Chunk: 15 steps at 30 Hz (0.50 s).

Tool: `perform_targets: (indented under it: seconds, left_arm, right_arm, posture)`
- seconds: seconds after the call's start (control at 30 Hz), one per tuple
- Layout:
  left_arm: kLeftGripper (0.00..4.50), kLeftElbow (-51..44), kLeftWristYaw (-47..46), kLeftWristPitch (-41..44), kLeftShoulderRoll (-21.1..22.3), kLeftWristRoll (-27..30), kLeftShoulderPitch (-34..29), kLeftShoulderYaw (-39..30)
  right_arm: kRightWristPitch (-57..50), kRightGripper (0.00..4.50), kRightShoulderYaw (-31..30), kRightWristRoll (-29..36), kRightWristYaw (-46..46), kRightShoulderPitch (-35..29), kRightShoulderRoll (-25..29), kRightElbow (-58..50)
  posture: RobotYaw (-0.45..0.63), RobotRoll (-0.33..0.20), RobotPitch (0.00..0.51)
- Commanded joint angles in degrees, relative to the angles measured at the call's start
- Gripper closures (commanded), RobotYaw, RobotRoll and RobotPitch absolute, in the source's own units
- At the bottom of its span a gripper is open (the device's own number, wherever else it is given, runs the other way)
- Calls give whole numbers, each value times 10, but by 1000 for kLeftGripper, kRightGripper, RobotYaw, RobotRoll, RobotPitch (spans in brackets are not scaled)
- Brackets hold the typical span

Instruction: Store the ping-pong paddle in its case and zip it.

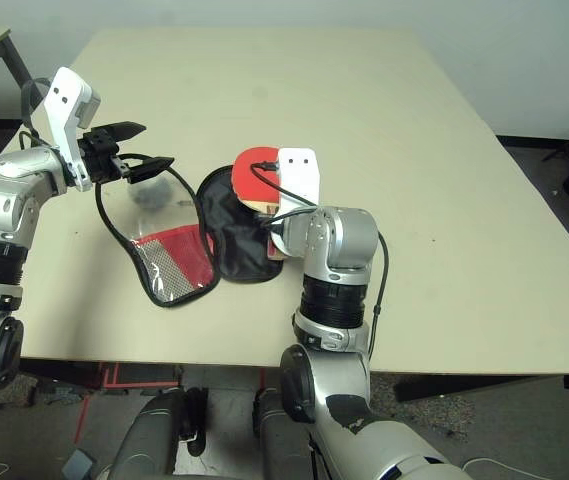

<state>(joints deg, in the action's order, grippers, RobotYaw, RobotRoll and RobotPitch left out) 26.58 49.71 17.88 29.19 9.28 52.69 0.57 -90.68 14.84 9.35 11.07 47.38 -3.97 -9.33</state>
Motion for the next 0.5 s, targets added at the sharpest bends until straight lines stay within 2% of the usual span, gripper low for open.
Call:
perform_targets:
  seconds: [0.03,0.5]
  left_arm:
    - [0,24,3,-8,-12,-4,15,9]
    - [0,108,8,-53,-49,-14,62,18]
  right_arm:
    - [-18,3367,5,19,21,-22,-81,-33]
    - [-18,3367,12,90,82,-46,-78,-26]
  posture:
    - [6,0,170]
    - [-53,0,183]
